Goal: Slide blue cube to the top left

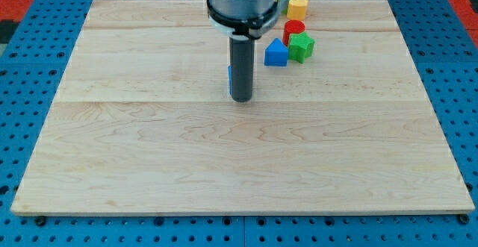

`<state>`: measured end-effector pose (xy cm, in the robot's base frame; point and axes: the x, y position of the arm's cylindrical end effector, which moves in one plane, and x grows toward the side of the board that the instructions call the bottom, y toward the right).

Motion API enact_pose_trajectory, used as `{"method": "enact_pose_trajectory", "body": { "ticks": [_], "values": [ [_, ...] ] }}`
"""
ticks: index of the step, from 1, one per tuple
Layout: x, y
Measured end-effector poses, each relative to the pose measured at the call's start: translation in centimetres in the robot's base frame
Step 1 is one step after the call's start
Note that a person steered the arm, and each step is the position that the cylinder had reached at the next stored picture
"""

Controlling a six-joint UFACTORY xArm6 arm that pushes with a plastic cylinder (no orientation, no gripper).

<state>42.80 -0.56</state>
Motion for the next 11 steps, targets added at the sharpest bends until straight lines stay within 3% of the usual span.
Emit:
{"method": "enact_pose_trajectory", "body": {
  "ticks": [3,4,5,6,7,10,11],
  "values": [
    [-4.4,-11.7],
    [-4.0,-12.7],
    [0.9,-10.0],
    [1.4,-1.0],
    [-1.4,2.1],
    [-14.1,-11.6],
    [-15.2,-18.3]
  ]
}}
